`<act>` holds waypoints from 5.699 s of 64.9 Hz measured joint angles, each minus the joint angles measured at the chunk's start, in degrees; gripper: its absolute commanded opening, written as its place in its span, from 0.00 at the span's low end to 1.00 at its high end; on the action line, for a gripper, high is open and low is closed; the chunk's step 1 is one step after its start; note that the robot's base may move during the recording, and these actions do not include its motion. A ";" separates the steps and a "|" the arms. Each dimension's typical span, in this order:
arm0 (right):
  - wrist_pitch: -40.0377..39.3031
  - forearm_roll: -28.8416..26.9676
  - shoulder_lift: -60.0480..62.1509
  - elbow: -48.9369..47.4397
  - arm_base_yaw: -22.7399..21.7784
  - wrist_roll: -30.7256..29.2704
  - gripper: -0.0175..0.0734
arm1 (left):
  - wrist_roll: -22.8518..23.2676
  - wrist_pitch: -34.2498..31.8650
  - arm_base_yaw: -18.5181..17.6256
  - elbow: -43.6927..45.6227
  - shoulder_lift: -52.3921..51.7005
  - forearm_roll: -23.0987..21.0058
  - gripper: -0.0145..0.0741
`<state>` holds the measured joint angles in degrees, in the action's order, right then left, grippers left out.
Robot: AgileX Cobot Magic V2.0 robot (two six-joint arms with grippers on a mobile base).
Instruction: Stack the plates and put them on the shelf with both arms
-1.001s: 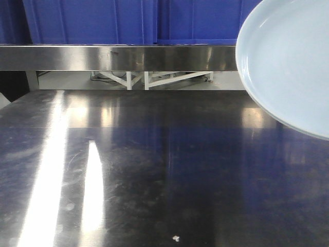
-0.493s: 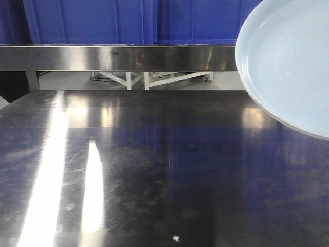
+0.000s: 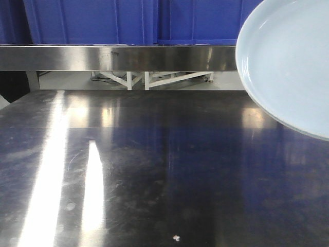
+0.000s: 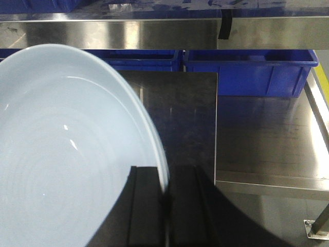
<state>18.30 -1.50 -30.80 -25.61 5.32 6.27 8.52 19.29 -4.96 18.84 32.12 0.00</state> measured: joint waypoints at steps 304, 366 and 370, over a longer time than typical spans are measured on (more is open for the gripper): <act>0.13 0.00 0.10 0.22 0.00 -0.03 0.22 | 0.00 0.00 0.00 -0.09 -0.38 0.00 0.26; 0.22 0.00 0.10 0.22 0.00 -0.03 0.22 | 0.00 0.10 0.00 -0.09 -0.38 0.00 0.26; 0.22 0.00 0.10 0.22 0.00 -0.03 0.22 | 0.00 0.10 0.00 -0.09 -0.38 0.00 0.26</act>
<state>18.52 -1.50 -30.70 -25.39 5.32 6.23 8.52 19.40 -4.96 18.75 31.75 0.00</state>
